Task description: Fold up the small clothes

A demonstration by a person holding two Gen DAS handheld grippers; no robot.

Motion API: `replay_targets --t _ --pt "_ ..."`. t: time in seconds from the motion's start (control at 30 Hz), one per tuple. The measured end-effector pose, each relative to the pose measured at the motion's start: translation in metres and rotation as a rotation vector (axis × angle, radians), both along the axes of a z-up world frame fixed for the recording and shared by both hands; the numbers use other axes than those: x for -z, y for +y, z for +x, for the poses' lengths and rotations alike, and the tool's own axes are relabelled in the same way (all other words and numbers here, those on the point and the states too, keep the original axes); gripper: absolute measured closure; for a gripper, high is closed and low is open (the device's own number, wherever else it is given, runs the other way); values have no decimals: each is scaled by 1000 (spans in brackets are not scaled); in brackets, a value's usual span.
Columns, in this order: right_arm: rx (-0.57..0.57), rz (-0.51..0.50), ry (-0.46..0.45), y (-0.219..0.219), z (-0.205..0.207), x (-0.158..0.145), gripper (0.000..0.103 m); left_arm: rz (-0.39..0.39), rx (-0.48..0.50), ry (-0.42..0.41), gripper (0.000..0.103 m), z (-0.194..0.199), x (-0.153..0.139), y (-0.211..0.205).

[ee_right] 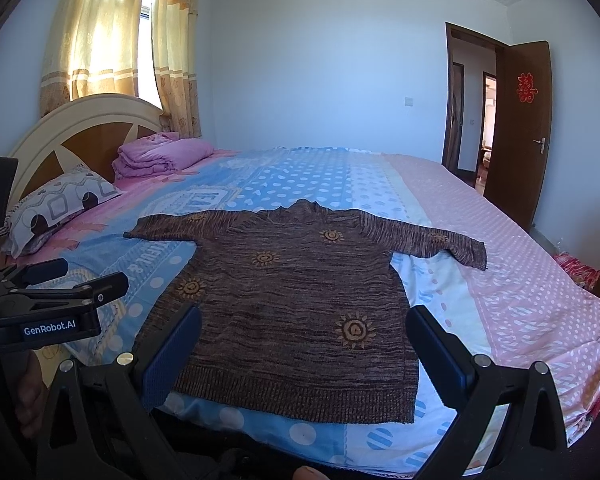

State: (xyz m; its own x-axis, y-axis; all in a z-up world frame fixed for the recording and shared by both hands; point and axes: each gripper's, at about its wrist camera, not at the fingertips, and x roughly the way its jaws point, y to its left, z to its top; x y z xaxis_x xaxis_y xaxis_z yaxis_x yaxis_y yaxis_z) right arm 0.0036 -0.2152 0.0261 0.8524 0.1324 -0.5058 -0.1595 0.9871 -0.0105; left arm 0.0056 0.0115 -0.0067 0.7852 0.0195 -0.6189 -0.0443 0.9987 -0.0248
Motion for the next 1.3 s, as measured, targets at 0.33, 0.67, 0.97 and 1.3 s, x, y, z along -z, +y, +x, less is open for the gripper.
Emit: replay_targets --t 0.33,0.67,0.97,1.3 --pt "-16 -12 18 1 7 7 1 10 4 32 0 9 6 -3" --pt "-8 -25 49 -12 33 27 1 56 30 41 0 39 21 2" --pt "90 13 142 -70 89 62 1 142 27 38 0 94 41 1" --pt "237 56 248 -150 176 88 1 208 -4 72 0 183 73 0"
